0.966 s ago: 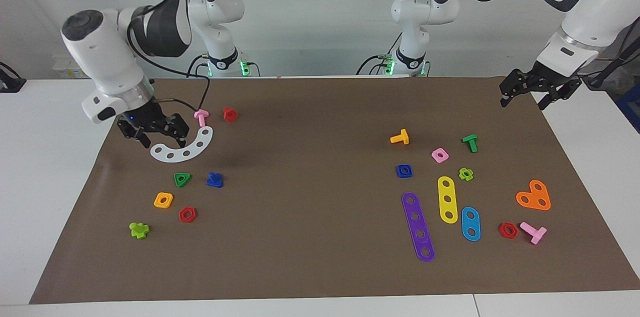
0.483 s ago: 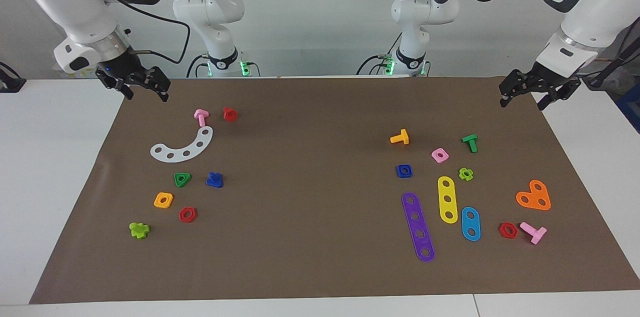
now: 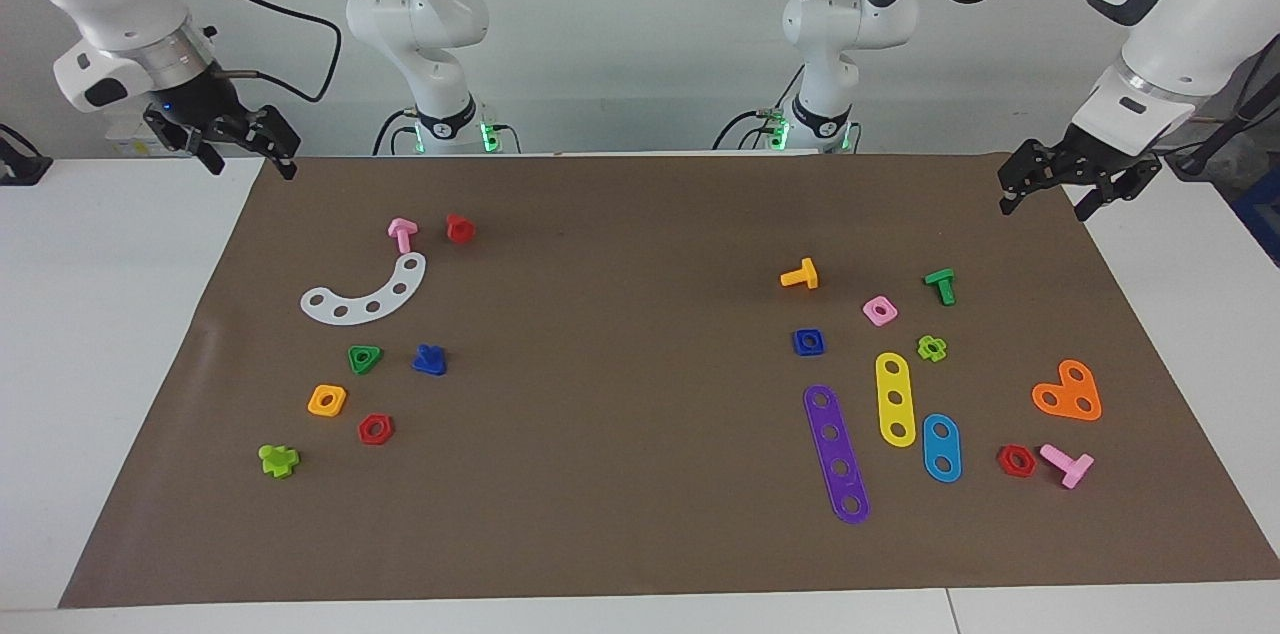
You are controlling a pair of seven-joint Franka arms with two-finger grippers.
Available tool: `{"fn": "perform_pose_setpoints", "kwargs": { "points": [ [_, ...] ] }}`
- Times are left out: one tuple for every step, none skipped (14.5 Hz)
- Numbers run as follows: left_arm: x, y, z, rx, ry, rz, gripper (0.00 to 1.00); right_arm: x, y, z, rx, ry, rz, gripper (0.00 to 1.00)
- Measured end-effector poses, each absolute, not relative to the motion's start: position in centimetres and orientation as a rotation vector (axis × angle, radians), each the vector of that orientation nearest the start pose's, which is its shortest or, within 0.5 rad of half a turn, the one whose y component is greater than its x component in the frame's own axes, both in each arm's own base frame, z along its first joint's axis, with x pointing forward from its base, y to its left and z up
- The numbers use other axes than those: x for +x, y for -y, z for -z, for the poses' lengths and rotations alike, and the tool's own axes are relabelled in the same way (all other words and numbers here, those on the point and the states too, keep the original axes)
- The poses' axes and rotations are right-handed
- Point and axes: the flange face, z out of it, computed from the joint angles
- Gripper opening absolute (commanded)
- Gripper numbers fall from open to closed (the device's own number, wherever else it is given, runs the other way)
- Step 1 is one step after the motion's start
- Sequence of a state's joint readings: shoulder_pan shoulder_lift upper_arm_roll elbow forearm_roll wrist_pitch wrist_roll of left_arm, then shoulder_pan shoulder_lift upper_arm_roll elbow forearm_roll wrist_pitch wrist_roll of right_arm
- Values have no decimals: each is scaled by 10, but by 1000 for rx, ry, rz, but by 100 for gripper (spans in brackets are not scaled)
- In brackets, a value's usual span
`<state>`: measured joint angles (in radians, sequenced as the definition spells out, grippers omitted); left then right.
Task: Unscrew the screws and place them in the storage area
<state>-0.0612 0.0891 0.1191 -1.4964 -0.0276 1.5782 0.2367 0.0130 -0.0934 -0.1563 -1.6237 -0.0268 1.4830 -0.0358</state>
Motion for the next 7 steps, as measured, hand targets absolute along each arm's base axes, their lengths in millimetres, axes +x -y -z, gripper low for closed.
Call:
{"fn": "perform_pose_setpoints", "kwargs": {
  "points": [
    [582,-28,-610,-3147,-282,-6,100,513,75,-642,-3146,-163,-75,100],
    [582,-28,-610,-3147,-282,-6,100,515,67,-641,-3148,-149,-79,100],
    [582,-28,-610,-3147,-282,-6,100,518,61,-638,-3153,-138,-86,100],
    [582,-28,-610,-3147,-282,-5,100,520,56,-636,-3164,-129,-93,100],
    [582,-28,-610,-3147,-282,-5,100,521,54,-635,-3173,-123,-97,100],
    [582,-28,-610,-3147,-282,-5,100,521,53,-635,-3177,-121,-98,100],
    [582,-28,-610,-3147,-282,-4,100,521,53,-635,-3178,-121,-97,100]
  ]
}}
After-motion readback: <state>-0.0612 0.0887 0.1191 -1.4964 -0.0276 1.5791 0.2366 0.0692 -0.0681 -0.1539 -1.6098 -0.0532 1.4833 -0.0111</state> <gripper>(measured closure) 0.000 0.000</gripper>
